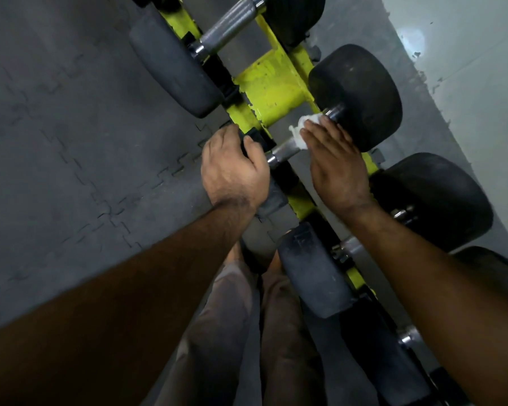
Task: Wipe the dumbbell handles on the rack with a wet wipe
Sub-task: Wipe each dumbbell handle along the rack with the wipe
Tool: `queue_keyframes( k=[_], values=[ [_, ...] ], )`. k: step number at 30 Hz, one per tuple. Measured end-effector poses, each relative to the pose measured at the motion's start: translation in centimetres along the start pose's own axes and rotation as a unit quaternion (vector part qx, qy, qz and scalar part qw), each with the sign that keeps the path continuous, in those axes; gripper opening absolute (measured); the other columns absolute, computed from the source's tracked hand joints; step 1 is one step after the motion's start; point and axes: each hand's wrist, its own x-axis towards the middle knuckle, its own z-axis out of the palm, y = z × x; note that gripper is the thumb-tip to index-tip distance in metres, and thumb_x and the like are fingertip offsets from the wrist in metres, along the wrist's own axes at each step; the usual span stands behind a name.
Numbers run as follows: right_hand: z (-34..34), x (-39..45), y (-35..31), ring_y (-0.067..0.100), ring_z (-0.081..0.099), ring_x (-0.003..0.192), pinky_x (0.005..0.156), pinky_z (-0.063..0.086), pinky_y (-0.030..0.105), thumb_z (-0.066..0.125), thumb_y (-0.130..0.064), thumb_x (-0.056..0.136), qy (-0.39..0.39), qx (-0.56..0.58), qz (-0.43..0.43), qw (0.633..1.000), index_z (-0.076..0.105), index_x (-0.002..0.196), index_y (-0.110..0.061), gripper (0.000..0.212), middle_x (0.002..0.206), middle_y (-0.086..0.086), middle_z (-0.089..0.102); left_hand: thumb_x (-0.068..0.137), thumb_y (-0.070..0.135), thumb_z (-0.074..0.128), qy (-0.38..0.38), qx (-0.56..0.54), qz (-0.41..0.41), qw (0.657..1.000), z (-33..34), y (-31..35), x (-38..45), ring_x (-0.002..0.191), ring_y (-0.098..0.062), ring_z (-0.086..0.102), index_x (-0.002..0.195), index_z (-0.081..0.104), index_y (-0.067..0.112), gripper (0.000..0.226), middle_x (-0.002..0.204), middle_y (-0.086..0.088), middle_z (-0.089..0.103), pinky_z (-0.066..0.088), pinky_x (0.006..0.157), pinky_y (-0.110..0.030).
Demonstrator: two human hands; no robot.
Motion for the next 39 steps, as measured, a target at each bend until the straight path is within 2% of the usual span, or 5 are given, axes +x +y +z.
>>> queue_keyframes(
  k=[10, 18, 28, 33, 39],
  values=[
    [-2.7, -0.9, -4.4, 0.016, 0.066, 0.098, 0.087, 0.053, 0.029, 0.055, -0.007, 0.092, 0.064, 0.195, 0.24, 0.949, 0.073, 0.109, -0.014, 0.026, 0.105, 0.001, 0.074, 0.09, 0.034, 0.036, -0.013, 0.0, -0.01, 1.0, -0.1, 0.0, 0.1, 0.109, -0.032, 0.059, 0.116, 0.065, 0.004, 0.05, 0.113, -0.013, 0.067, 0.044, 0.098, -0.04],
    [-0.8, 1.3, -5.9, 0.026, 0.059, 0.078, 0.054, 0.051, 0.027, 0.046, -0.006, 0.101, 0.144, 0.56, 0.655, 0.486, 0.065, 0.103, -0.009, 0.02, 0.094, 0.017, 0.064, 0.091, 0.036, 0.038, -0.015, -0.007, -0.009, 1.0, -0.2, 0.0, 0.0, 0.111, -0.032, 0.058, 0.12, 0.065, 0.004, 0.051, 0.117, -0.013, 0.067, 0.043, 0.1, -0.04],
    [-2.6, 7.0, -4.4, 0.028, 0.068, 0.103, 0.071, 0.059, 0.028, 0.044, 0.0, 0.095, 0.133, 0.626, 0.683, 0.351, 0.064, 0.104, -0.006, 0.023, 0.111, 0.016, 0.068, 0.091, 0.036, 0.042, -0.007, -0.001, -0.006, 1.0, 0.0, -0.1, -0.1, 0.112, -0.03, 0.058, 0.122, 0.064, 0.005, 0.05, 0.118, -0.012, 0.066, 0.044, 0.099, -0.04],
    [-1.7, 6.2, -6.8, 0.019, 0.056, 0.067, 0.05, 0.046, 0.022, 0.056, -0.017, 0.09, -0.042, 0.597, 0.677, 0.428, 0.06, 0.088, -0.014, 0.005, 0.074, 0.005, 0.057, 0.09, 0.035, 0.044, 0.005, -0.003, 0.0, 1.0, 0.0, -0.1, -0.2, 0.111, -0.032, 0.059, 0.121, 0.065, 0.004, 0.049, 0.117, -0.013, 0.066, 0.045, 0.098, -0.041],
    [-2.7, 6.2, -5.3, 0.02, 0.066, 0.082, 0.066, 0.052, 0.026, 0.058, -0.035, 0.096, 0.006, 0.652, 0.651, 0.39, 0.063, 0.106, -0.013, 0.025, 0.096, 0.009, 0.067, 0.09, 0.032, 0.047, 0.015, 0.0, 0.009, 1.0, 0.1, -0.3, -0.2, 0.109, -0.033, 0.059, 0.119, 0.066, 0.002, 0.046, 0.116, -0.014, 0.066, 0.046, 0.097, -0.042]
  ],
)
